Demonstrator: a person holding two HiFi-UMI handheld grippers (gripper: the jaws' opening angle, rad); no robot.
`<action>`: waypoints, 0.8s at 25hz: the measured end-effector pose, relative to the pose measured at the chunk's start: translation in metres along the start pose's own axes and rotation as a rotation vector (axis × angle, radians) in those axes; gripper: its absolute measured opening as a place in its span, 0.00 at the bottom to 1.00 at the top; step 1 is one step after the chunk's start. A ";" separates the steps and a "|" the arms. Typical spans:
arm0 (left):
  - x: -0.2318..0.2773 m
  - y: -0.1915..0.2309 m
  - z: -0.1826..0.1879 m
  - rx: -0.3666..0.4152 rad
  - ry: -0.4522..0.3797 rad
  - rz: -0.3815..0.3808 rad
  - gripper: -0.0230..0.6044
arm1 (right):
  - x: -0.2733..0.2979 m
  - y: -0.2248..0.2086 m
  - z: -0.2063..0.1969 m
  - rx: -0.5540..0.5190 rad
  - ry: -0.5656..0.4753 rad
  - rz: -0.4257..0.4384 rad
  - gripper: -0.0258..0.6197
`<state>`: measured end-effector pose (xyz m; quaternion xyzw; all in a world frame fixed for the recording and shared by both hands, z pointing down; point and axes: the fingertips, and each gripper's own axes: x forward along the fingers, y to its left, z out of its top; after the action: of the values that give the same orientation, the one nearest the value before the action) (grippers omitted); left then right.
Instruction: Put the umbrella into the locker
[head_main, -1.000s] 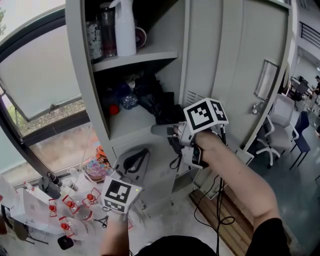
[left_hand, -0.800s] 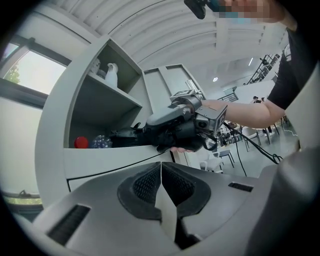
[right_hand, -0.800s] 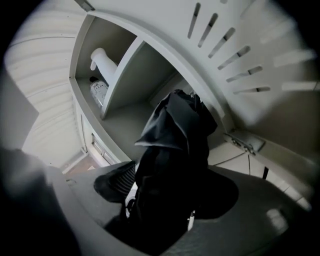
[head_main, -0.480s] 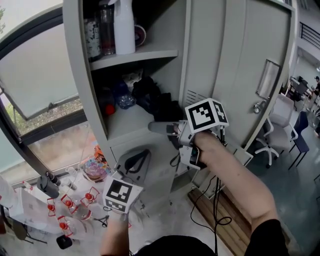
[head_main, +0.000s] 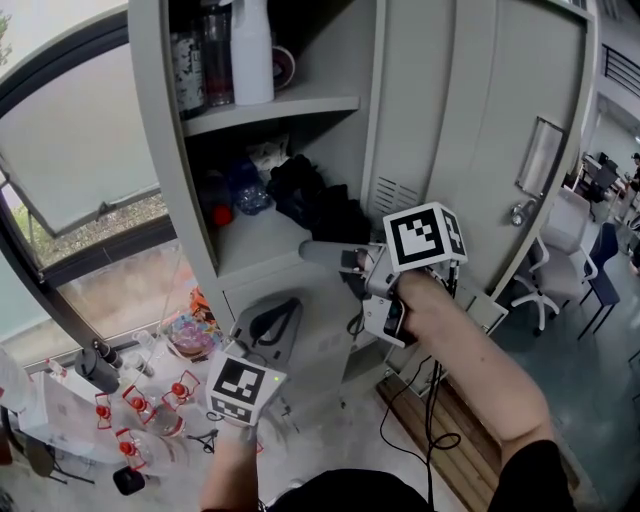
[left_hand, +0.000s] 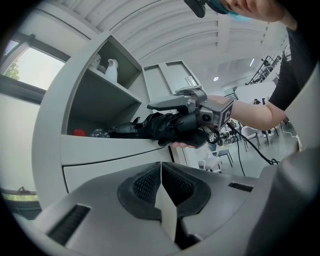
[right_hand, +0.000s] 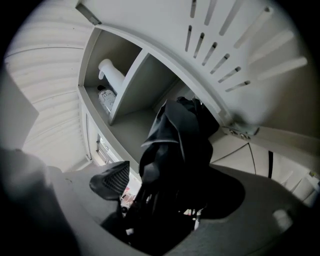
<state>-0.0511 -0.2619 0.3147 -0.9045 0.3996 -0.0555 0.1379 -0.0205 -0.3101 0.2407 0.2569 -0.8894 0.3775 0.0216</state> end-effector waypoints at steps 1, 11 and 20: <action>-0.001 0.000 0.001 0.000 0.000 0.001 0.06 | -0.001 0.001 -0.001 -0.007 -0.004 0.001 0.70; -0.003 -0.001 0.000 0.000 0.001 -0.001 0.06 | -0.008 0.006 0.012 -0.088 -0.092 -0.098 0.57; -0.007 0.000 -0.004 -0.004 0.002 0.002 0.06 | 0.002 -0.002 0.029 -0.163 -0.149 -0.182 0.50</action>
<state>-0.0569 -0.2575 0.3182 -0.9043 0.4009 -0.0556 0.1356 -0.0170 -0.3320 0.2217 0.3612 -0.8893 0.2804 0.0103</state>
